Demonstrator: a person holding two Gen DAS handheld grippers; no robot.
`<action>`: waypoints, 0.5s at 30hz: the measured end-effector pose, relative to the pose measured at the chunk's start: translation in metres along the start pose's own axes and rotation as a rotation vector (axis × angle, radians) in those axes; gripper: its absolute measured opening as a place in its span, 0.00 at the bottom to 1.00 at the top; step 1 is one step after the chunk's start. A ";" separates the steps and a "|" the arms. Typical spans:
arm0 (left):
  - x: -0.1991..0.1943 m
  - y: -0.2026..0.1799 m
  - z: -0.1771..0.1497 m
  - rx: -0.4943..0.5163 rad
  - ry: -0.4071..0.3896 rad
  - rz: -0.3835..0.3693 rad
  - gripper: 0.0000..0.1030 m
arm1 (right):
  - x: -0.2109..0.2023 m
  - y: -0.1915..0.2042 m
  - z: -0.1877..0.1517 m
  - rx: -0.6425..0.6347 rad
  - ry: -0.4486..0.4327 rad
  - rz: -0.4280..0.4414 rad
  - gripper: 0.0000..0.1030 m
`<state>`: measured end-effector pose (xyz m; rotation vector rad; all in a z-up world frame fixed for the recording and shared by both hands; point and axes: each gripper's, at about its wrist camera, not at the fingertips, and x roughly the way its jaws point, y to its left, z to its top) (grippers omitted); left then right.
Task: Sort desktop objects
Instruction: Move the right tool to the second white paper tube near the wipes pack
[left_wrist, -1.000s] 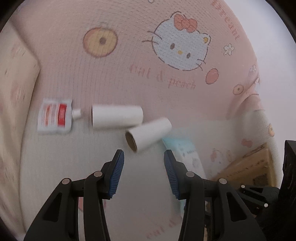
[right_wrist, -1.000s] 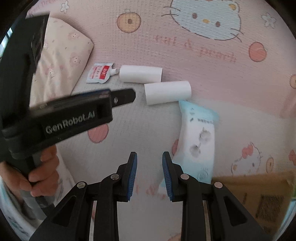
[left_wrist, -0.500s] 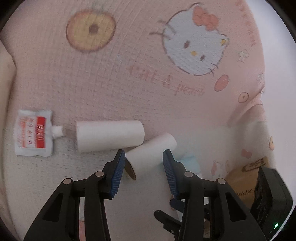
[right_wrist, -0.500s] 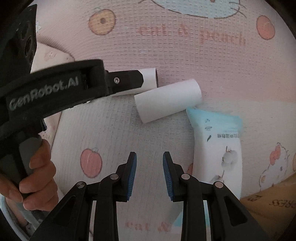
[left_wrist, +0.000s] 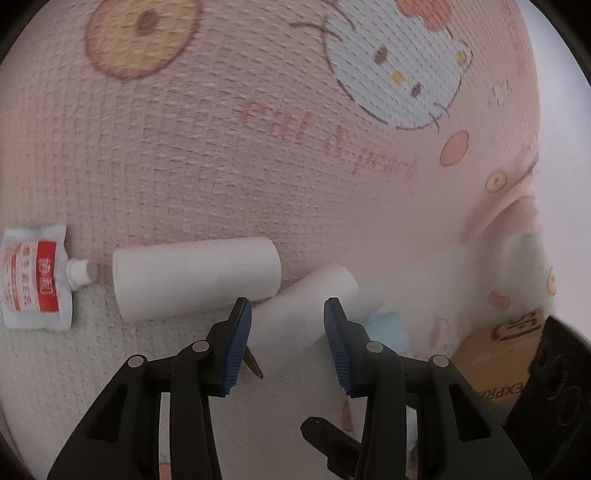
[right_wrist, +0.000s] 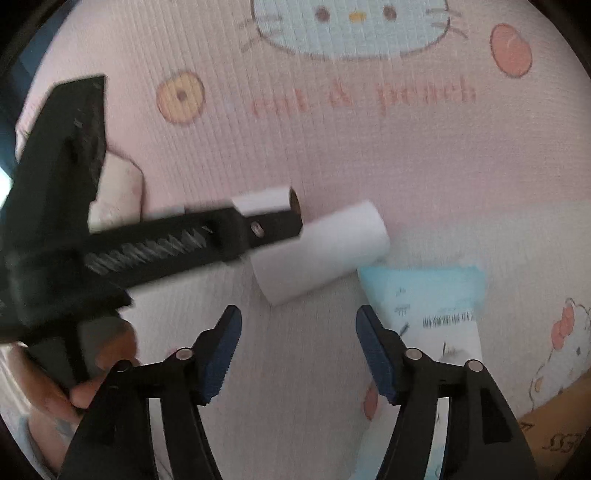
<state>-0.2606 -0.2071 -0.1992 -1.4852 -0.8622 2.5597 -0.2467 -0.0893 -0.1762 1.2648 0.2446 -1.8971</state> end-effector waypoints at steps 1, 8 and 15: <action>0.003 -0.001 0.001 0.006 0.013 -0.002 0.43 | 0.000 0.001 0.001 -0.008 -0.012 0.013 0.61; 0.030 0.006 -0.003 -0.039 0.215 -0.070 0.43 | 0.014 0.004 0.002 -0.045 -0.009 -0.013 0.61; 0.035 0.010 -0.012 -0.089 0.271 -0.137 0.43 | 0.019 -0.010 -0.008 0.002 -0.032 0.026 0.61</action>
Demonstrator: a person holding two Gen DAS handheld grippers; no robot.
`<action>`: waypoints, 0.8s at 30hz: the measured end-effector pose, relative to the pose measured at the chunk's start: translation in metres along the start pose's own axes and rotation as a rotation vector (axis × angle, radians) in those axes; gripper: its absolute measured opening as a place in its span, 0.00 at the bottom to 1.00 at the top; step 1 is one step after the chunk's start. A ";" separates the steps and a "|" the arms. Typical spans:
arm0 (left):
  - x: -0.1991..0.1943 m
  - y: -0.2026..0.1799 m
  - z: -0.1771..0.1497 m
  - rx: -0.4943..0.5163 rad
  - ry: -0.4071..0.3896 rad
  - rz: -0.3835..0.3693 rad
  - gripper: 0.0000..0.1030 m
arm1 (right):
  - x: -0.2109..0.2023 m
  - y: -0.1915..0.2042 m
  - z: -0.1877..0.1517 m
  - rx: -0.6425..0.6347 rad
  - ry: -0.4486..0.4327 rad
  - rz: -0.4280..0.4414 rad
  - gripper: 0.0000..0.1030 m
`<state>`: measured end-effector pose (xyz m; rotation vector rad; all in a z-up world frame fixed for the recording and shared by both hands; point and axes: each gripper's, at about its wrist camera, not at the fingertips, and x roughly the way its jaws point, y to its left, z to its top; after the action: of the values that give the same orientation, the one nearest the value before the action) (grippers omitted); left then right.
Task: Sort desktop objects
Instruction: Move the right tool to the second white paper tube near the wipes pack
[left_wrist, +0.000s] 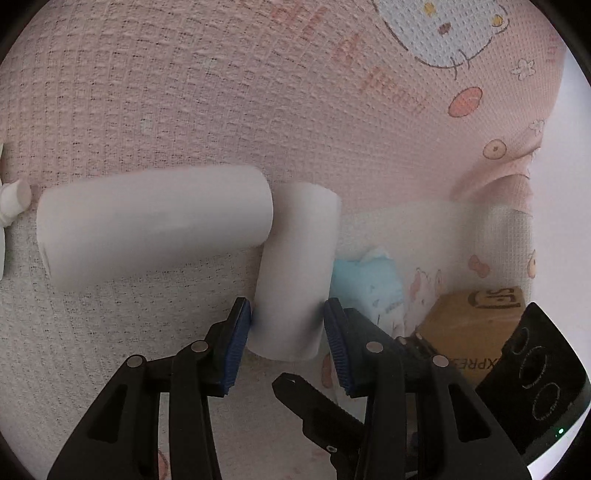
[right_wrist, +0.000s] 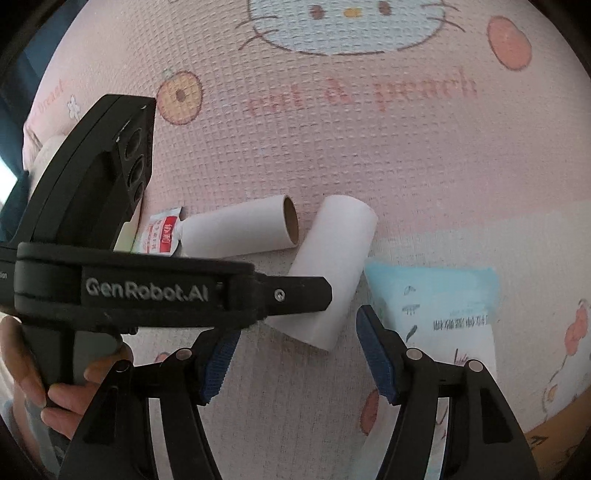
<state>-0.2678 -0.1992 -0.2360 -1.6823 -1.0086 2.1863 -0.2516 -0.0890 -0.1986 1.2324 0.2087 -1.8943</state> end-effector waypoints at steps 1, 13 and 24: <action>0.000 -0.001 -0.001 0.004 -0.001 0.003 0.43 | 0.001 -0.002 0.000 0.011 -0.003 0.004 0.61; 0.000 0.007 -0.009 -0.074 -0.042 -0.026 0.43 | 0.024 0.002 0.008 0.026 0.058 -0.012 0.46; -0.010 0.012 -0.059 -0.135 -0.025 -0.021 0.43 | 0.009 0.012 -0.021 0.072 0.113 0.034 0.43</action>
<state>-0.2080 -0.1905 -0.2420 -1.6950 -1.2003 2.1755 -0.2305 -0.0898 -0.2132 1.3848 0.1793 -1.8184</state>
